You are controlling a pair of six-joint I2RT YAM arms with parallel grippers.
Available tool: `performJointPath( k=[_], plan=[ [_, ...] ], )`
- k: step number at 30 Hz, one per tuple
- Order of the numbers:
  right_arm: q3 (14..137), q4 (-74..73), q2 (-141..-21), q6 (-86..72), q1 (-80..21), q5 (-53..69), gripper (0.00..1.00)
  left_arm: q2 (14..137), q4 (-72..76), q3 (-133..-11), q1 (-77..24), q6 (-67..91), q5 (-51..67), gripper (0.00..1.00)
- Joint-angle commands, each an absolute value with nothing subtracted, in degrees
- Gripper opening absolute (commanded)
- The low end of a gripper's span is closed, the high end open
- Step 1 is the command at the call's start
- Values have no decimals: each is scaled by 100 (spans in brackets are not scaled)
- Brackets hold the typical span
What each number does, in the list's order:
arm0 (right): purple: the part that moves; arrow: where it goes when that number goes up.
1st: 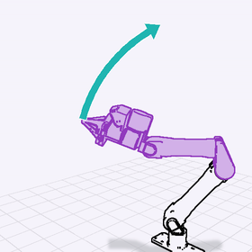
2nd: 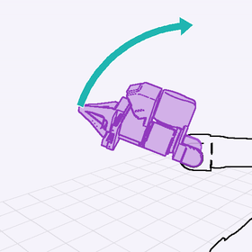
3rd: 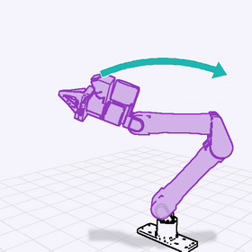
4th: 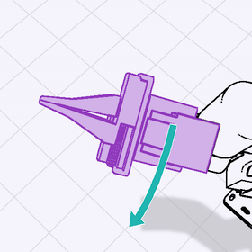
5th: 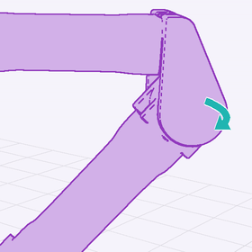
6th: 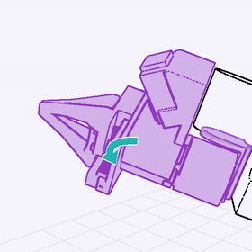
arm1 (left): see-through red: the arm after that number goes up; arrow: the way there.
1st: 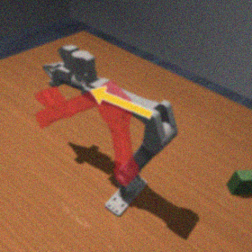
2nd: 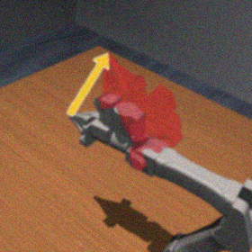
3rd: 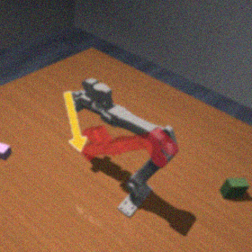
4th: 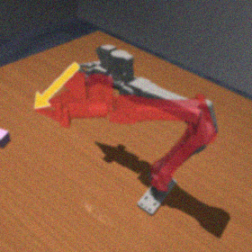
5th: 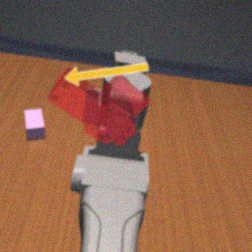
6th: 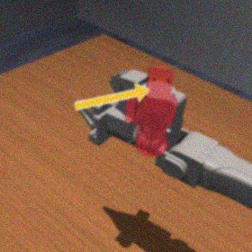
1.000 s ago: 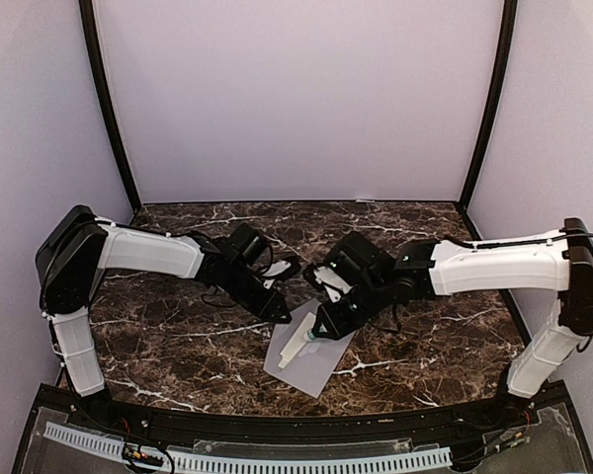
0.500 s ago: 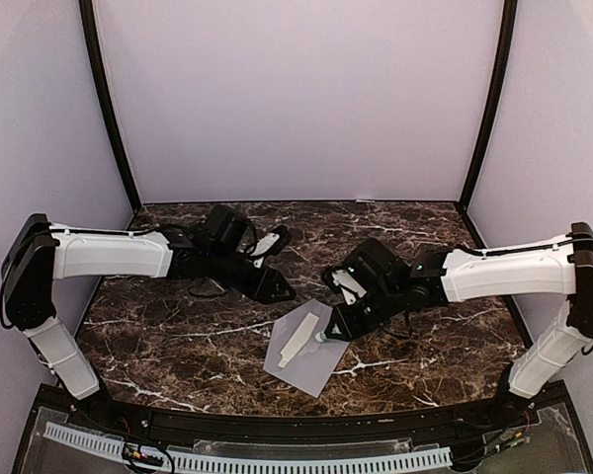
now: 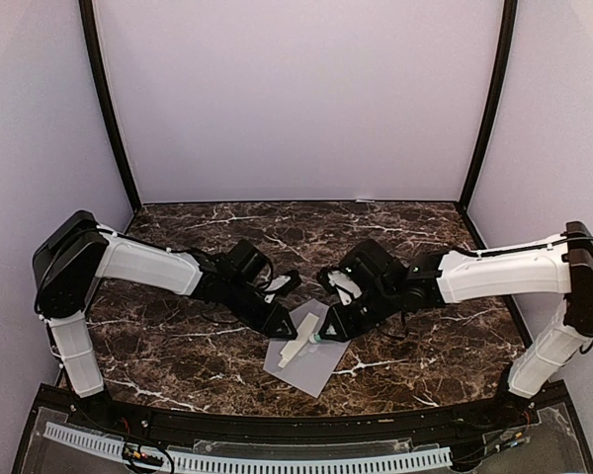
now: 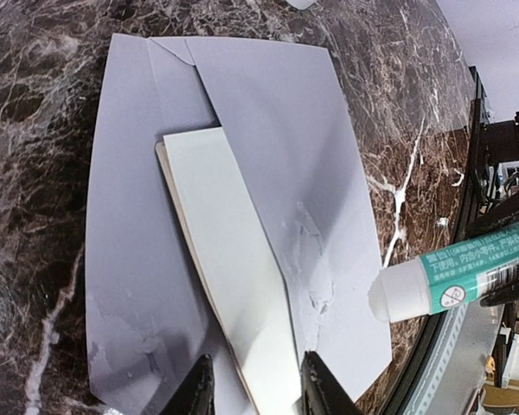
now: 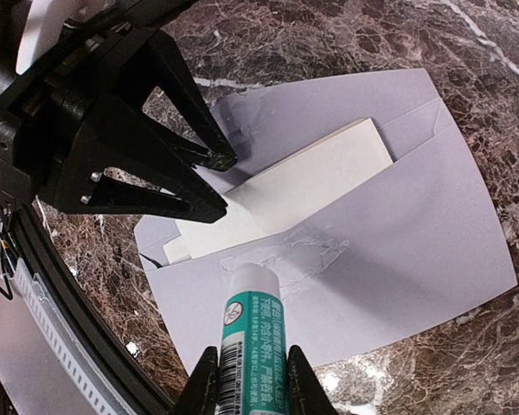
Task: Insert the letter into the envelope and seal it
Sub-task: Paint the envelope at the center of the board.
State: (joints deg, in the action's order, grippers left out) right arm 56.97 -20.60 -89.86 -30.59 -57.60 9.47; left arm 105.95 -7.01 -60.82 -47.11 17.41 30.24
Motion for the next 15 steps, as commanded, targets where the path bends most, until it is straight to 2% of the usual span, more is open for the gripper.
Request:
performJointPath(
  k=[1,15],
  plan=[
    [5693,-1895,-9182,-3009,-5761,1152,0,10684,-858,-6231,-4711,1736,3021,32],
    [5905,-1842,-9668,-2892,-5858,1434,0,10989,-750,-6285,-4779,1675,3346,23]
  ],
)
